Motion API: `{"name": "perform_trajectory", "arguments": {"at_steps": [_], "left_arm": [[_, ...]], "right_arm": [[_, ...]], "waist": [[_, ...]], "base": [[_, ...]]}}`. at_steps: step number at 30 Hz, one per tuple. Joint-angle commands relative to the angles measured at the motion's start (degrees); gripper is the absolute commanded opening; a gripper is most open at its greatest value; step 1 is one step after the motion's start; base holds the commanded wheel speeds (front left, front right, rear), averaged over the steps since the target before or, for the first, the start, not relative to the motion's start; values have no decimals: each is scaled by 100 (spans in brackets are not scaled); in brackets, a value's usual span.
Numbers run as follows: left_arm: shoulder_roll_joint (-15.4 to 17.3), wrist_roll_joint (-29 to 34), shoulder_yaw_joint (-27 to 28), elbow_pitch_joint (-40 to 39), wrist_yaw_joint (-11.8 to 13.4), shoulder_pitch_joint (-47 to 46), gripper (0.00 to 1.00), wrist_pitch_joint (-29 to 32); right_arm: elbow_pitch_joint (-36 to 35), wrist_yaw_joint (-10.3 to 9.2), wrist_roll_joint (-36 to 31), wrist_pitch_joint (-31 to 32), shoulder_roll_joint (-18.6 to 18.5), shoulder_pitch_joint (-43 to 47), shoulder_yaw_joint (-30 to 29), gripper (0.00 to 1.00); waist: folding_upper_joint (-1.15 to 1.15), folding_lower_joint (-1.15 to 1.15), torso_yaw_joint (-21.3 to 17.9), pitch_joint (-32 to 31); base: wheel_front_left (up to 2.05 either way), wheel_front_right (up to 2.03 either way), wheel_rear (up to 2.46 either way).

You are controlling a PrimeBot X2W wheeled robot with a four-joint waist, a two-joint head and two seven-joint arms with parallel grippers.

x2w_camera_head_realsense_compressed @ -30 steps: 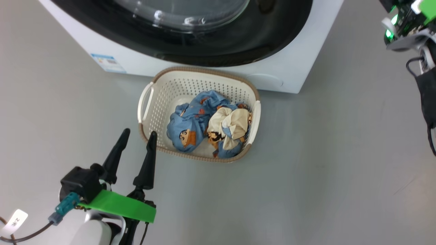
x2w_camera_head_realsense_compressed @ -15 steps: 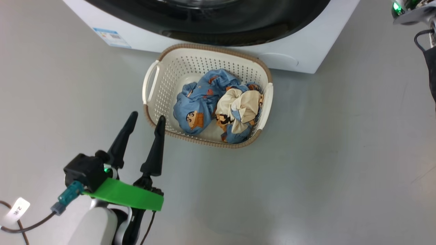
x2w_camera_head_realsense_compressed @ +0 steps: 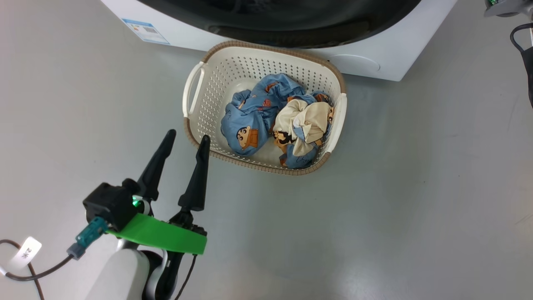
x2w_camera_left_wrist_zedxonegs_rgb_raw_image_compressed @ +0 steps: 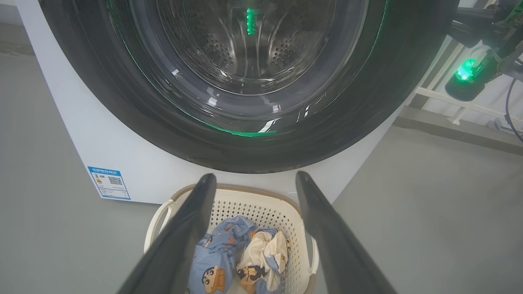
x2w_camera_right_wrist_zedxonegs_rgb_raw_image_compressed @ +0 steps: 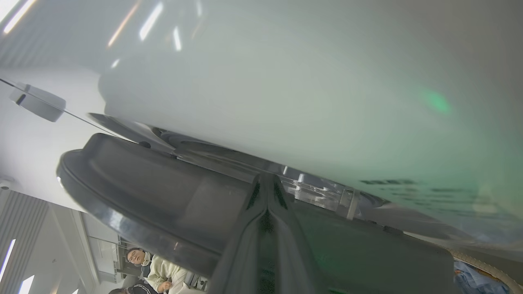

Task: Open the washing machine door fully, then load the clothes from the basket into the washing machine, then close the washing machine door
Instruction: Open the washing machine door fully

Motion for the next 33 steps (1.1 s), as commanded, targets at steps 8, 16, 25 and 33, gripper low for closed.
{"name": "perform_trajectory", "arguments": {"at_steps": [8,16,25,33], "left_arm": [[105,-7,163,-66,-9,-15,100,-36],[129,27,176,-3,-9,187,100,-36],[145,53,236,28,-9,410,100,-36],[137,98,315,29,-9,681,100,-36]], "right_arm": [[-317,9,-50,118,251,259,233,0],[-448,9,-35,274,333,777,448,0],[-595,9,-2,454,363,1280,638,0],[-816,9,36,667,426,1781,856,0]], "waist": [[0,0,-1,-262],[0,0,-55,-595],[0,0,-58,-953],[0,0,-39,-1259]], "base": [[0,0,0],[0,0,0],[0,0,0],[0,0,0]]}}
